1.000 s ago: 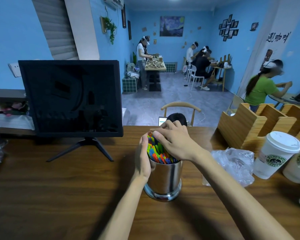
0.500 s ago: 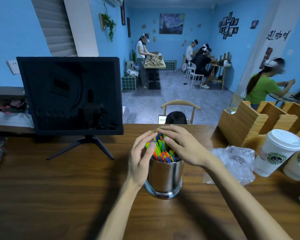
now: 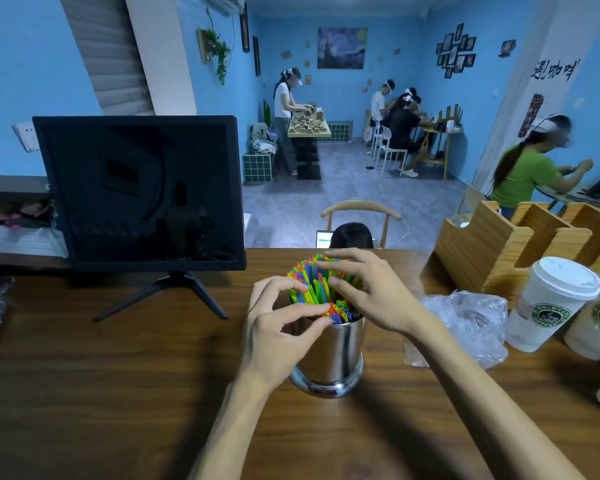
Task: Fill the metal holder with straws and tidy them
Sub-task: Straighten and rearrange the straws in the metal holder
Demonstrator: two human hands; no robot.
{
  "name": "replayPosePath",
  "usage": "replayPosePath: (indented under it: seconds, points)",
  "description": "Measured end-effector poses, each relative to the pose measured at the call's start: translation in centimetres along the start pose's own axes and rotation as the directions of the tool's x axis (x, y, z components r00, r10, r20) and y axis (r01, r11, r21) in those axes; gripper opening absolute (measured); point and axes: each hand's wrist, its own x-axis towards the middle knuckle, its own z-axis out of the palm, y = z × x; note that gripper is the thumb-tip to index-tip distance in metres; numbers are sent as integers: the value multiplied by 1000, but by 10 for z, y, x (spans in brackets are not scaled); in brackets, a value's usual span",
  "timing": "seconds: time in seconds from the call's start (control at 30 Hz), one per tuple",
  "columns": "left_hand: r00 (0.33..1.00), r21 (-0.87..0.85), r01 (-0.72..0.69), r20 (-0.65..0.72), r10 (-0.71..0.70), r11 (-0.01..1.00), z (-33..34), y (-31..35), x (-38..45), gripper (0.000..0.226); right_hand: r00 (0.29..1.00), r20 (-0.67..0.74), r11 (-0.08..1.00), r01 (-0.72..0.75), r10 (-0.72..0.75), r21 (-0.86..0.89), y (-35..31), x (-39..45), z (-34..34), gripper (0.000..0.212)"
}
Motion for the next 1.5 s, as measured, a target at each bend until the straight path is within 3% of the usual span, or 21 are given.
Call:
replayPosePath:
  seconds: [0.37, 0.5, 0.6, 0.7, 0.83, 1.0, 1.1, 1.17, 1.27, 1.4, 1.5]
  points:
    - [1000, 35, 3, 2, -3, 999, -6, 9, 18, 14, 1000, -16, 999, -5, 5, 34, -1, -1, -3, 39]
    - [994, -138, 86, -57, -94, 987, -21, 23, 45, 13, 997, -75, 987, -12, 24, 162, -9, -1, -10, 38]
    - [968, -386, 137, -145, -207, 912, -29, 31, 77, 19, 999, -32, 954, -20, 31, 298, -19, -5, -18, 37]
    - [924, -540, 76, -277, -263, 838, -37, 37, 108, 19, 998, 62, 798, -47, 13, 600, -32, -12, -24, 40]
    - [876, -661, 54, -328, -353, 748, -38, 38, 125, 13, 995, -80, 674, 20, 58, 738, -37, -13, -30, 30]
    - [865, -671, 272, -143, -481, 690, -26, 16, 100, 13, 898, -144, 309, 10, 415, 951, -24, 0, -61, 18]
    - [845, -574, 468, 67, -531, 672, -18, 10, 79, 11, 853, -196, 200, 110, 483, 974, -20, 9, -79, 19]
    - [837, -455, 539, 198, -510, 709, -11, 10, 67, 11, 847, -256, 237, 159, 466, 958, -23, 16, -85, 26]
    - [820, -296, 559, 338, -462, 775, -5, 11, 57, 13, 853, -348, 423, 171, 389, 890, -35, 27, -86, 31]
    - [803, -102, 535, 370, -468, 839, -6, 8, 55, 19, 878, -422, 673, 172, 227, 719, -47, 35, -84, 3]
    - [794, -54, 516, 404, -454, 855, -13, 1, 55, 22, 899, -418, 791, 159, 132, 591, -45, 35, -77, 9]
